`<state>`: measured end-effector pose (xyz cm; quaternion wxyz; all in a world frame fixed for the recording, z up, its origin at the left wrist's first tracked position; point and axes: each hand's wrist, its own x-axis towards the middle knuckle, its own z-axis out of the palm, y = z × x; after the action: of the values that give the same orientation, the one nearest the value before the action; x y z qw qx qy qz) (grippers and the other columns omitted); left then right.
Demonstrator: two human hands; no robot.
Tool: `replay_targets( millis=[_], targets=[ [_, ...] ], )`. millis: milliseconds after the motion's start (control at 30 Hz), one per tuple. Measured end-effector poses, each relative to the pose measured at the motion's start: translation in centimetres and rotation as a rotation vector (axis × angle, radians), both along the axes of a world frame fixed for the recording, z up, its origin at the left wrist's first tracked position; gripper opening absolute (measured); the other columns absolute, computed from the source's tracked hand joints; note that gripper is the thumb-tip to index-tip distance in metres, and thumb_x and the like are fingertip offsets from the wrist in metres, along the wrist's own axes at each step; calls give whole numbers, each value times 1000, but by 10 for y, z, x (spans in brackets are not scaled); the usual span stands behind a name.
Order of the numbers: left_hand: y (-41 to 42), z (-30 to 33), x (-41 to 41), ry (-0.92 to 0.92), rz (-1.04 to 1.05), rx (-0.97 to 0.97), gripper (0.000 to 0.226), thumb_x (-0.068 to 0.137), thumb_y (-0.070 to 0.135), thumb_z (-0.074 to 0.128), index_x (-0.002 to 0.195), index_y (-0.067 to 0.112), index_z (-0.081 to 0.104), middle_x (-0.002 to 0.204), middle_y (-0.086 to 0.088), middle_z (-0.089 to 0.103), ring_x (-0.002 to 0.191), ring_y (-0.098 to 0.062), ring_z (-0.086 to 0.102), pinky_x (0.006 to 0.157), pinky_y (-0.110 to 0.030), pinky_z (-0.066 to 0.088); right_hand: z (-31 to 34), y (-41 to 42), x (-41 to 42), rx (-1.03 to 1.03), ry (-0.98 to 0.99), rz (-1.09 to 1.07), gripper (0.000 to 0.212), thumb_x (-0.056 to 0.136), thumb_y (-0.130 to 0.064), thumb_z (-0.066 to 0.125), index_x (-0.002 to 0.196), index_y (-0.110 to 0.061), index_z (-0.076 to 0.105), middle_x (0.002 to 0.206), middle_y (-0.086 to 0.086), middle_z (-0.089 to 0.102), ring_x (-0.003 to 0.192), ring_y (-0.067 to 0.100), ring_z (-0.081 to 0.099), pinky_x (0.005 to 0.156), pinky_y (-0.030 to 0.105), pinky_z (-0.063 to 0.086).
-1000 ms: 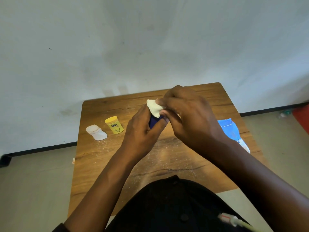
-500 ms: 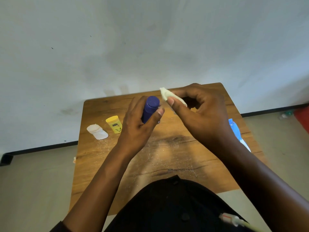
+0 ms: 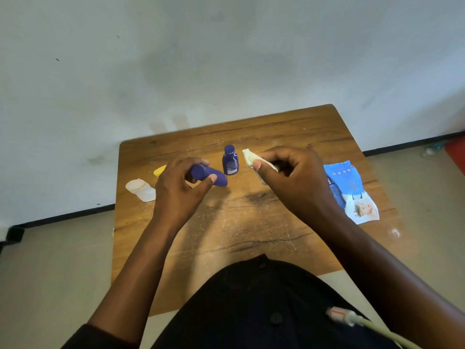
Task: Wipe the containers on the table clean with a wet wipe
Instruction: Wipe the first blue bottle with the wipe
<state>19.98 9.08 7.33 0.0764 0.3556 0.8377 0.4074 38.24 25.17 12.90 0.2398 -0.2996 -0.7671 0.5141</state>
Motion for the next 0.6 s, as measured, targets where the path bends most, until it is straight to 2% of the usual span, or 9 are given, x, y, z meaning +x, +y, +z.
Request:
replay_targets(
  millis=[100, 167, 333, 467, 600],
  targets=[
    [-1, -1, -13, -44, -16, -101, 35, 78, 27, 88, 107, 32, 68, 112, 14, 68, 82, -6, 68, 75, -31, 57, -8, -1, 2, -16, -37, 14, 14, 97, -21, 76, 110, -19, 81, 91, -6, 77, 82, 23, 68, 69, 46, 59],
    [1, 0, -21, -73, -28, -158, 36, 78, 23, 88, 107, 30, 69, 109, 15, 68, 79, -5, 70, 76, -32, 58, -14, 0, 2, 12, -53, 9, 16, 97, -22, 76, 112, -20, 81, 93, -7, 76, 83, 19, 68, 68, 41, 57],
    [5, -5, -40, -38, -80, -243, 34, 81, 20, 84, 112, 27, 71, 108, 13, 69, 80, -6, 70, 79, -35, 58, -32, 3, 1, -75, -16, -39, 22, 98, -15, 73, 118, -24, 75, 95, -12, 76, 85, 6, 72, 70, 18, 58],
    [12, -14, -55, -48, -115, -330, 37, 81, 15, 83, 115, 26, 72, 112, 10, 71, 82, -5, 70, 84, -35, 57, -44, 3, 4, -161, -7, 1, 25, 99, -10, 71, 117, -27, 72, 99, -11, 77, 90, 6, 75, 77, 24, 63],
    [22, -19, -68, -31, -156, -416, 39, 81, 9, 81, 118, 23, 73, 113, 7, 72, 84, -12, 70, 83, -31, 53, -46, 1, 5, -210, -5, 31, 24, 99, -10, 71, 112, -30, 72, 99, -10, 78, 91, 7, 76, 78, 25, 64]
  ],
)
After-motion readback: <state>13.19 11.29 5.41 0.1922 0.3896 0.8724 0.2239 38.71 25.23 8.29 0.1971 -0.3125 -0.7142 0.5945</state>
